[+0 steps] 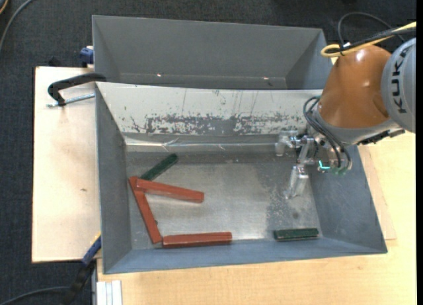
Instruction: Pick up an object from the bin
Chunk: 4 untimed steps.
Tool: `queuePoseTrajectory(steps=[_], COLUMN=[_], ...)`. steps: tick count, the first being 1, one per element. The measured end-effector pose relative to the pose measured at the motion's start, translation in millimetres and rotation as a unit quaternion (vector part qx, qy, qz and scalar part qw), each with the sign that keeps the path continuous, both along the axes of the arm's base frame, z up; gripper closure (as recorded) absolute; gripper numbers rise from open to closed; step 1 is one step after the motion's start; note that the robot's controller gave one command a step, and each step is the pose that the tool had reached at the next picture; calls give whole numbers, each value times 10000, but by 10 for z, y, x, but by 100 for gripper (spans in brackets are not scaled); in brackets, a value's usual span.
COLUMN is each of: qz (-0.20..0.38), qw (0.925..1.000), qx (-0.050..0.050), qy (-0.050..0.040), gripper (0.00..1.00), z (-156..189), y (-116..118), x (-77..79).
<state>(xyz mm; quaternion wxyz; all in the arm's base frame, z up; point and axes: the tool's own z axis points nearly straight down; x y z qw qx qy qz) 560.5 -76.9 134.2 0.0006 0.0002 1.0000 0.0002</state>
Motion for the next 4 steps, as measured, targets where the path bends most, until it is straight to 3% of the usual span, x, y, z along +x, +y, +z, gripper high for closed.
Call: queuePoseTrajectory(steps=[1, 2, 3, 4], qz=[-59, -90, -89, 589], qw=[10000, 10000, 10000, 9983], qx=[20, 3, 1, 14], qy=[-47, -28, -28, -43], gripper=[0, 100, 0, 0], z=[23, 20, 20, 448], y=[659, 609, 607, 1245], x=[453, 435, 435, 206])
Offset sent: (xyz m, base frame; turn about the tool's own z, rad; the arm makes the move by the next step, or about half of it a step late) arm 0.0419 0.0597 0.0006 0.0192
